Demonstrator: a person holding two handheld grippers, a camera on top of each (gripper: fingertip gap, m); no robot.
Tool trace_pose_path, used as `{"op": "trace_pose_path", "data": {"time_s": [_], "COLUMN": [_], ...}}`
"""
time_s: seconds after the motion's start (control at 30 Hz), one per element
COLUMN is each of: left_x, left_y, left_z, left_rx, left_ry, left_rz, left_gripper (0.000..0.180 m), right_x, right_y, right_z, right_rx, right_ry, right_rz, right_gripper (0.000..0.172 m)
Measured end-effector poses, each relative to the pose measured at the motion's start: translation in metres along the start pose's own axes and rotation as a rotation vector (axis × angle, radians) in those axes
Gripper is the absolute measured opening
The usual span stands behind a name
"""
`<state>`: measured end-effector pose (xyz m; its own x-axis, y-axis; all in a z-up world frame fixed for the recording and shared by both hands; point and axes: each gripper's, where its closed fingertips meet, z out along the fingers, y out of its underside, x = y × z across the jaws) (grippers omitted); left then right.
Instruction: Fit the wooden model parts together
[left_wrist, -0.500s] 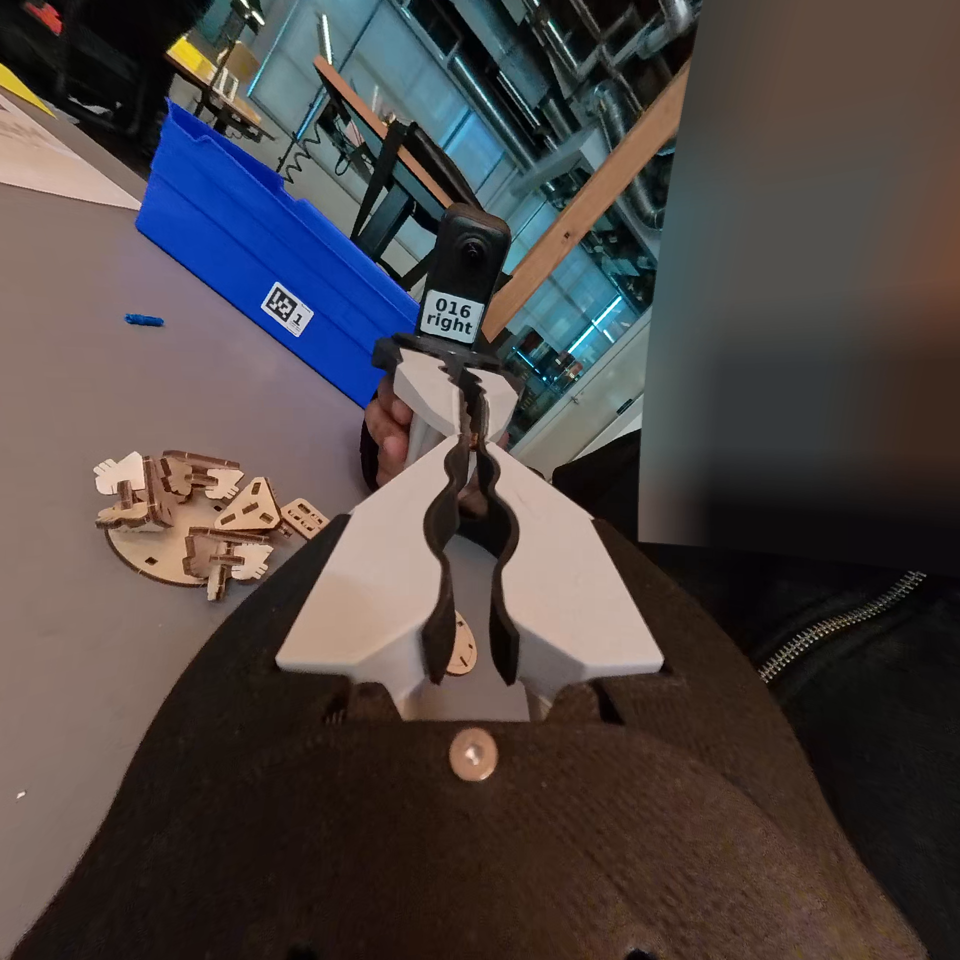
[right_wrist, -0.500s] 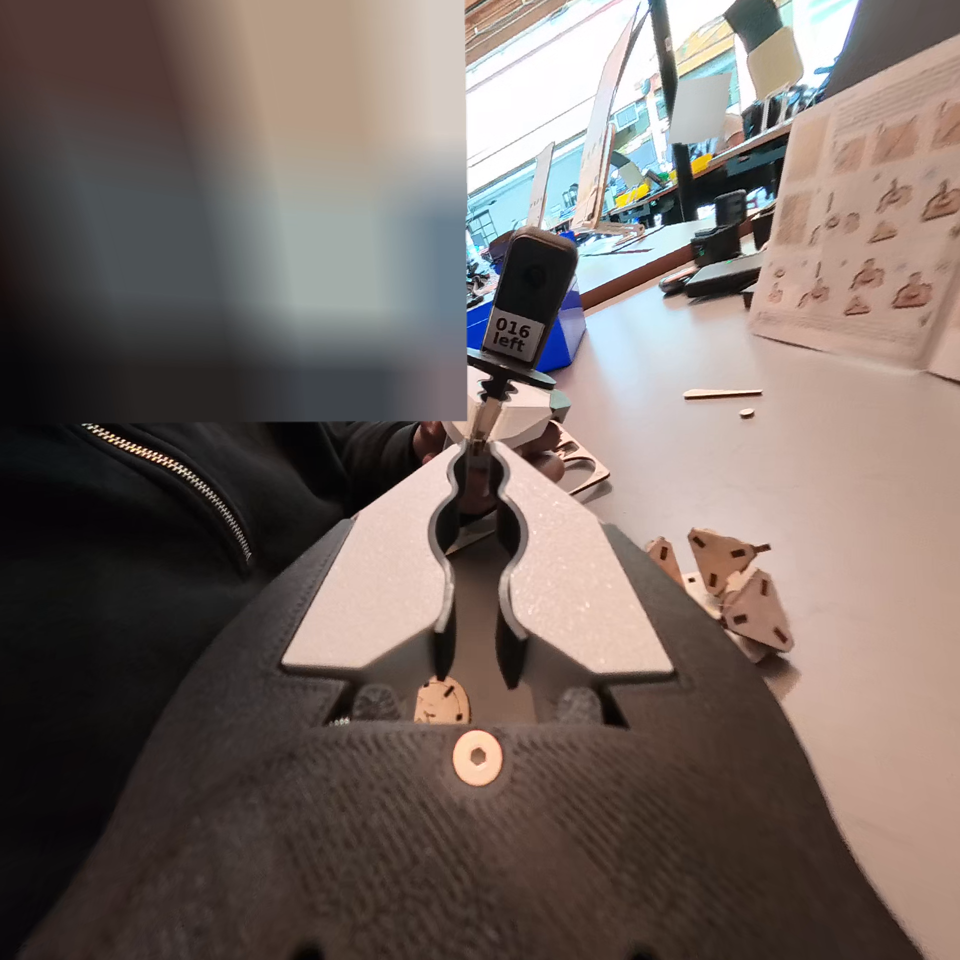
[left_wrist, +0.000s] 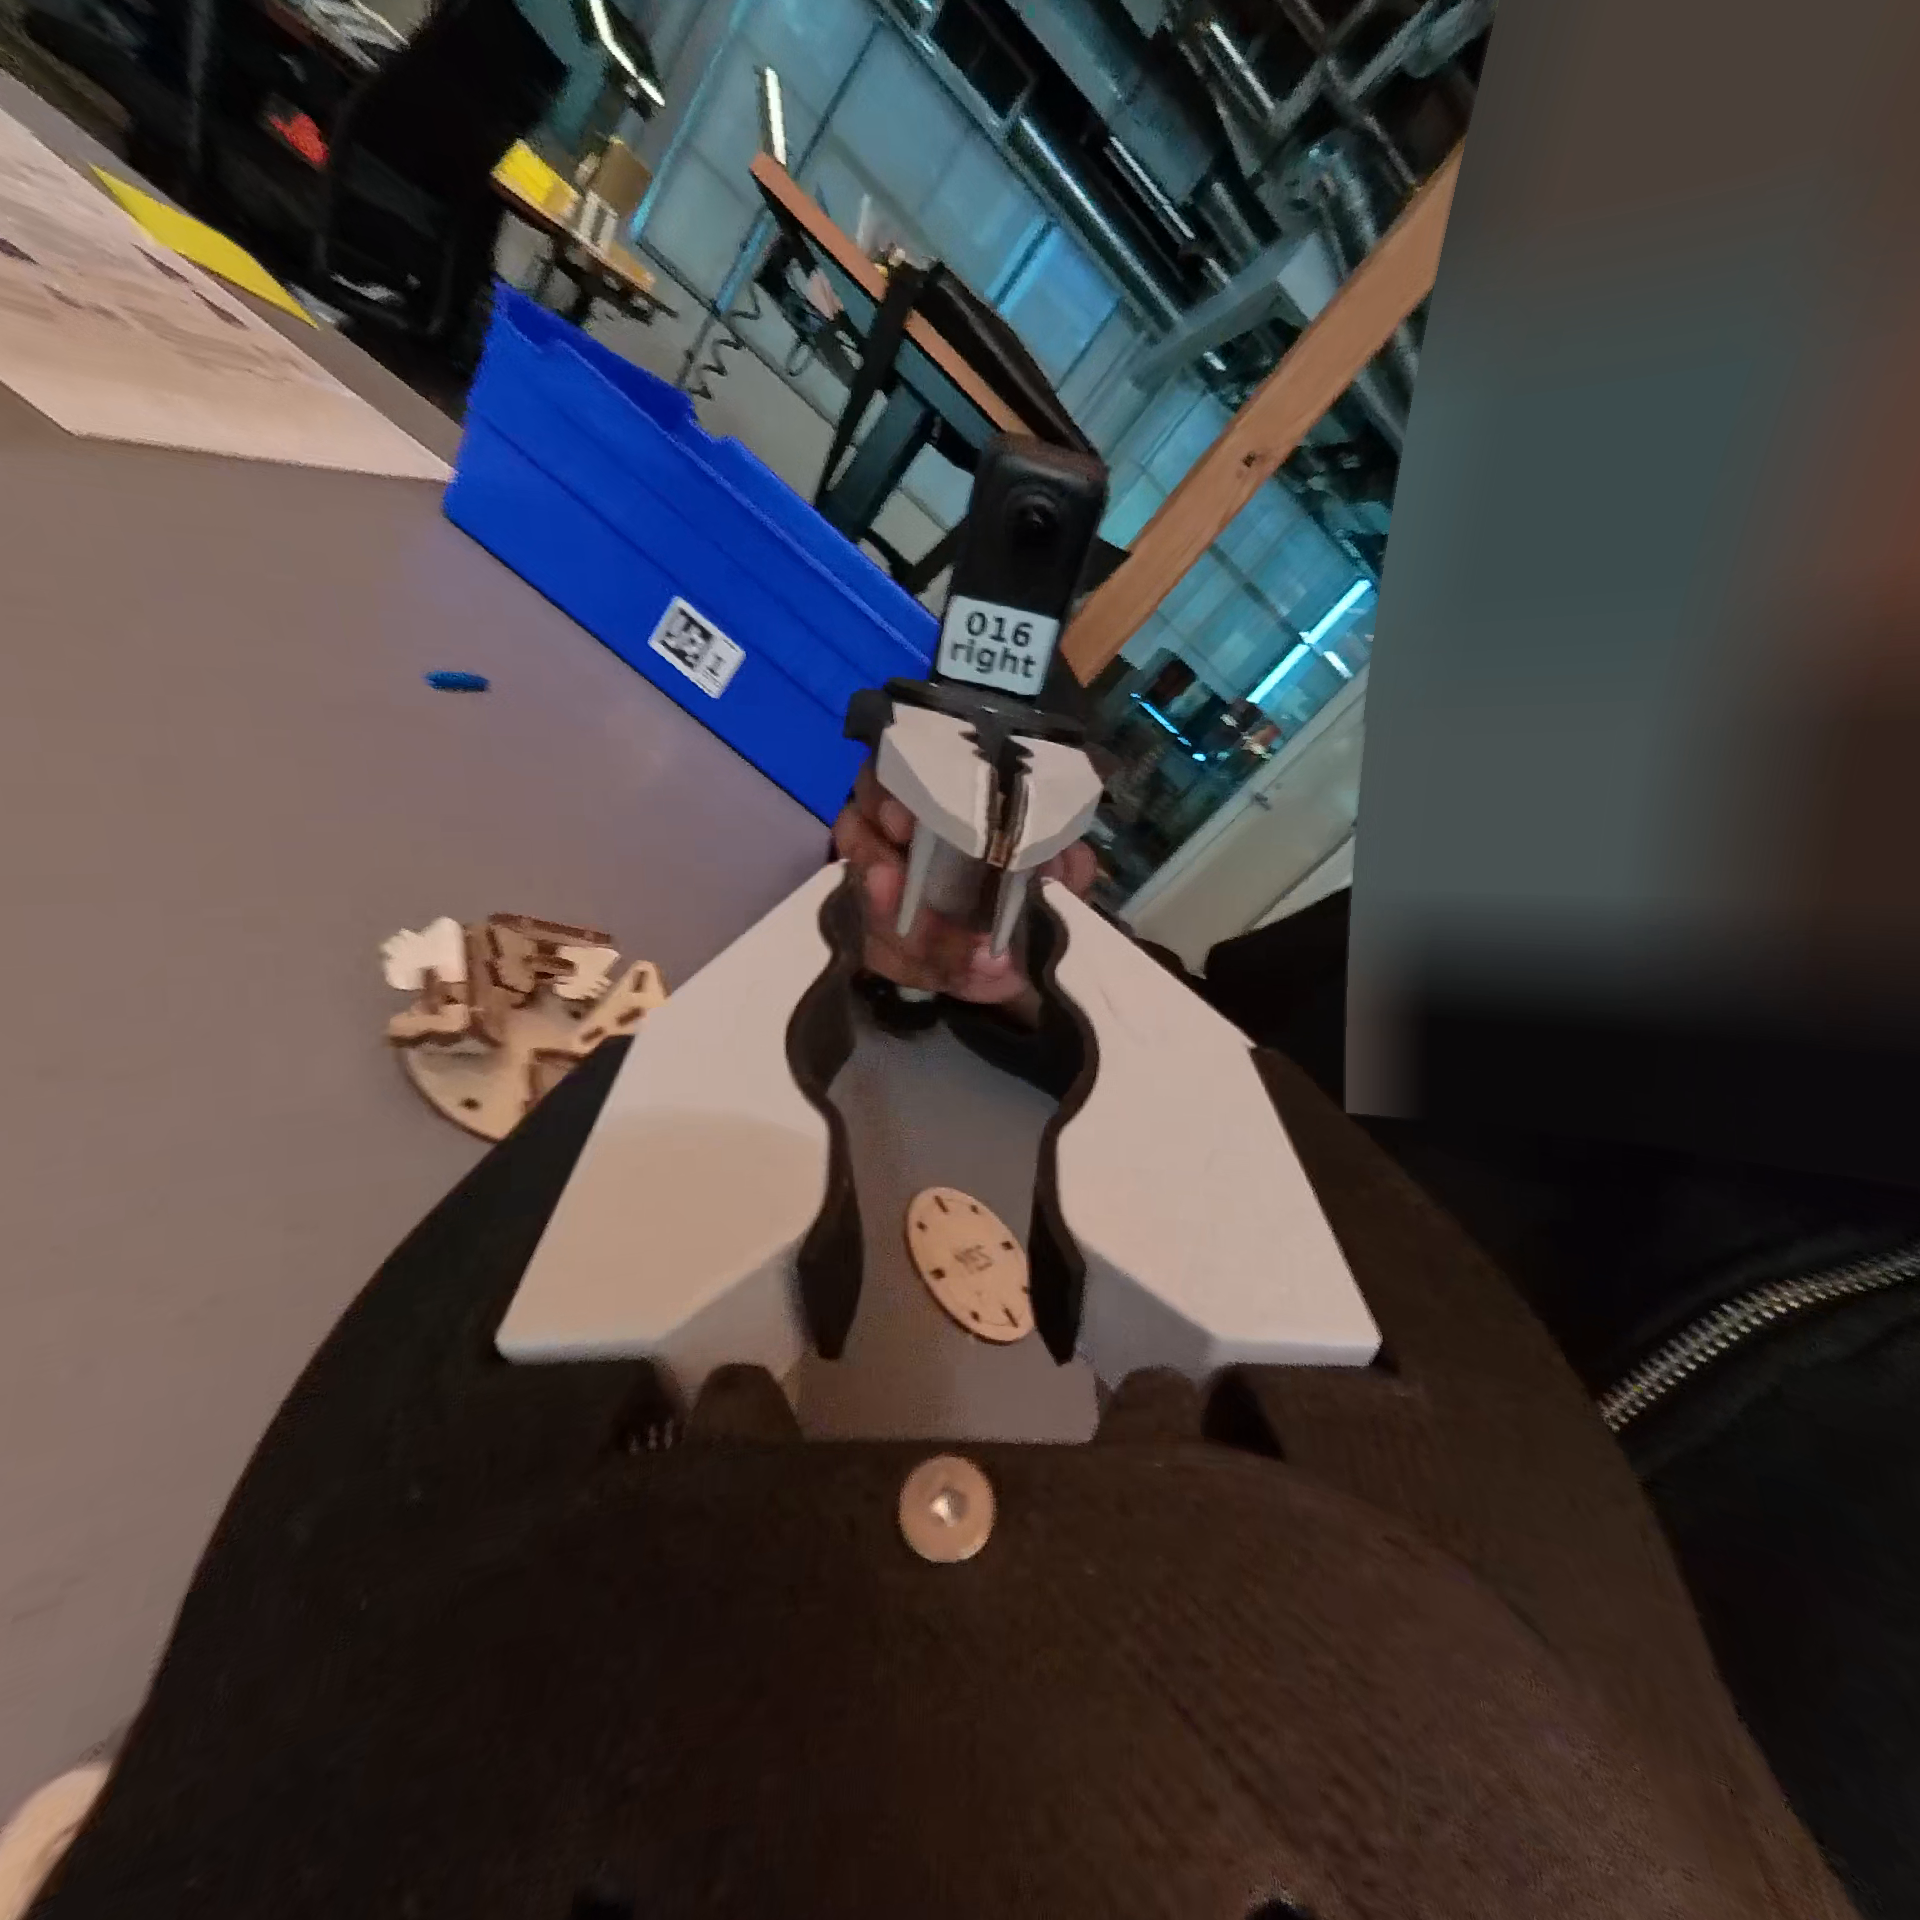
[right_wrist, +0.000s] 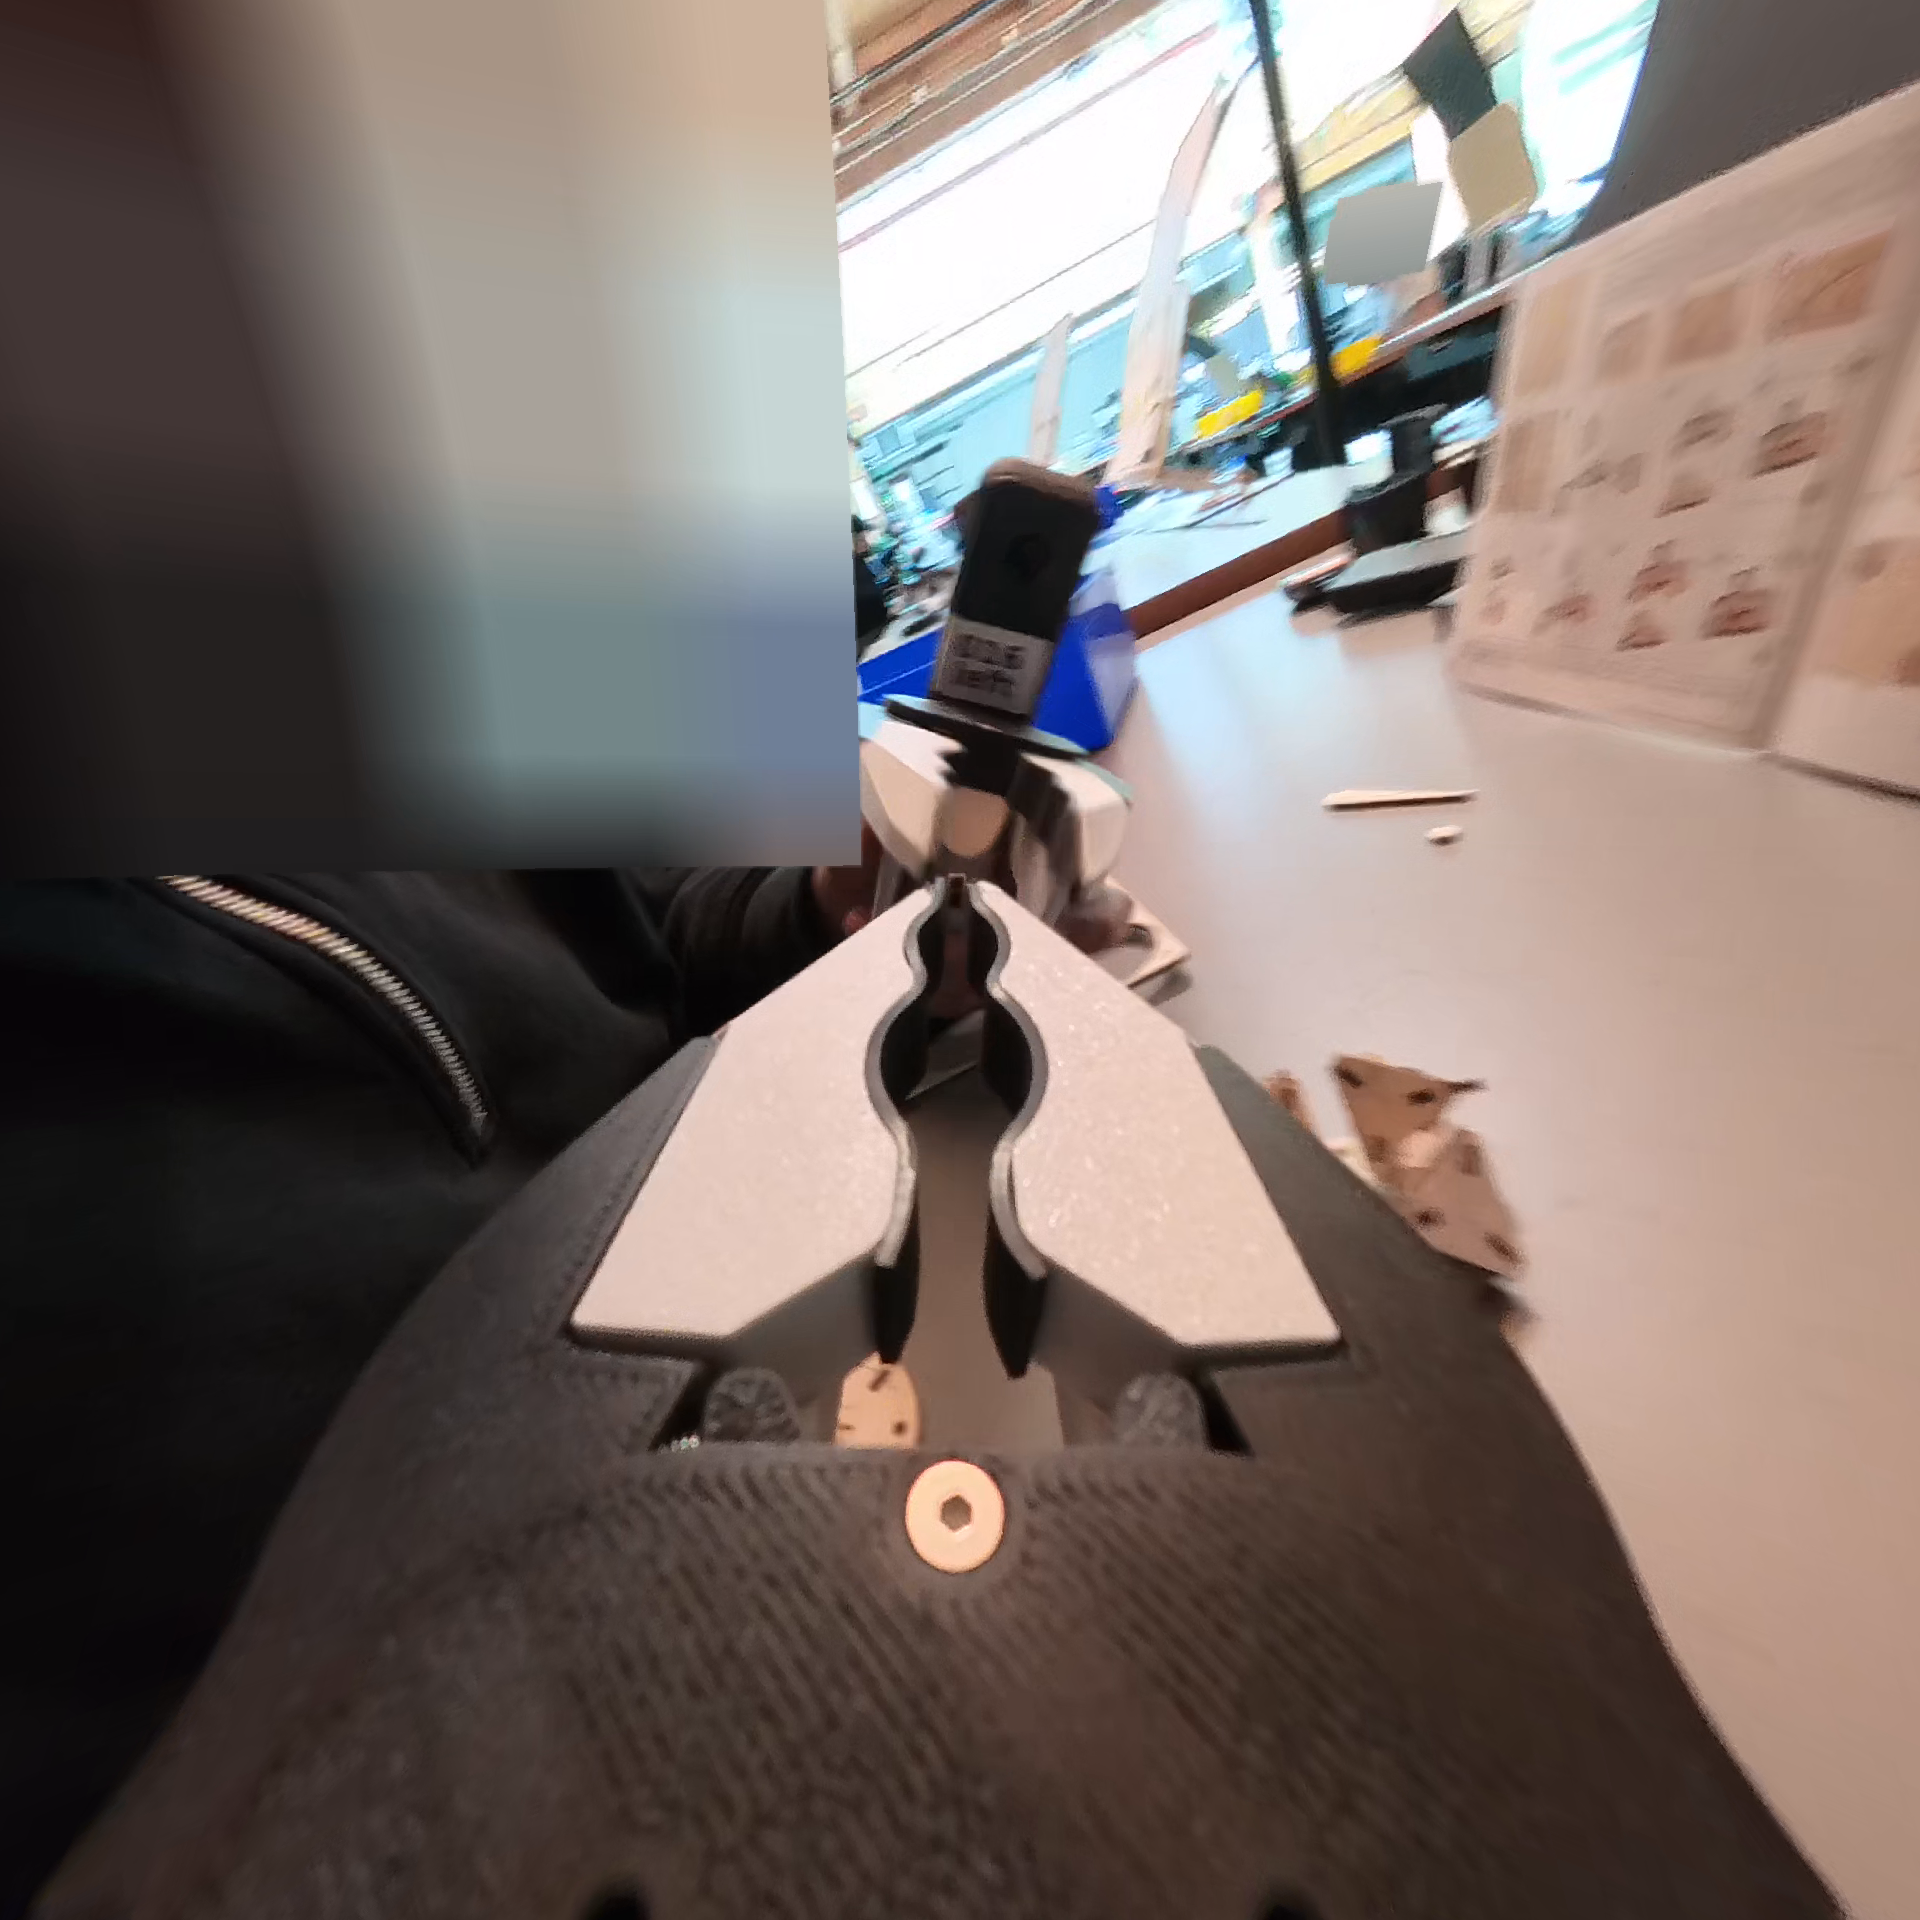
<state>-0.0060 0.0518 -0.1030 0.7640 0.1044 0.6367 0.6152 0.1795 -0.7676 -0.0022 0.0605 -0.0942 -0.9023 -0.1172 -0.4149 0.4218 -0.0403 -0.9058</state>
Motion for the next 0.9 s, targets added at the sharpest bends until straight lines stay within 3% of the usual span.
{"op": "trace_pose_path", "data": {"time_s": [0.13, 0.27, 0.43, 0.53, 0.67, 0.8, 0.9], "left_x": [-0.018, -0.046, -0.067, -0.072, -0.072, -0.073, -0.073], "left_y": [-0.014, -0.010, 0.005, 0.009, 0.003, 0.010, 0.013], "left_z": [-0.014, -0.023, -0.026, -0.026, -0.028, -0.024, -0.022], "left_rx": [0.020, -0.039, -0.137, -0.153, -0.109, -0.146, -0.166], "left_ry": [-0.156, -0.360, -0.475, -0.486, -0.471, -0.469, -0.488], "left_rz": [0.098, 0.166, 0.206, 0.180, 0.135, 0.138, 0.169], "left_gripper": [0.032, 0.031, 0.032, 0.033, 0.032, 0.033, 0.033], "right_x": [0.020, 0.040, 0.031, 0.035, 0.051, 0.062, 0.068], "right_y": [-0.002, 0.021, 0.047, 0.074, 0.092, 0.095, 0.098], "right_z": [-0.013, -0.018, -0.001, 0.002, -0.008, -0.008, -0.007], "right_rx": [-0.045, -0.263, -0.478, -0.680, -0.962, -1.116, -1.190], "right_ry": [0.147, 0.337, 0.379, 0.453, 0.626, 0.713, 0.749], "right_rz": [-0.089, -0.282, -0.426, -0.544, -0.862, -1.161, -1.281], "right_gripper": [0.000, 0.000, 0.000, 0.000, 0.000, 0.000, 0.001]}}
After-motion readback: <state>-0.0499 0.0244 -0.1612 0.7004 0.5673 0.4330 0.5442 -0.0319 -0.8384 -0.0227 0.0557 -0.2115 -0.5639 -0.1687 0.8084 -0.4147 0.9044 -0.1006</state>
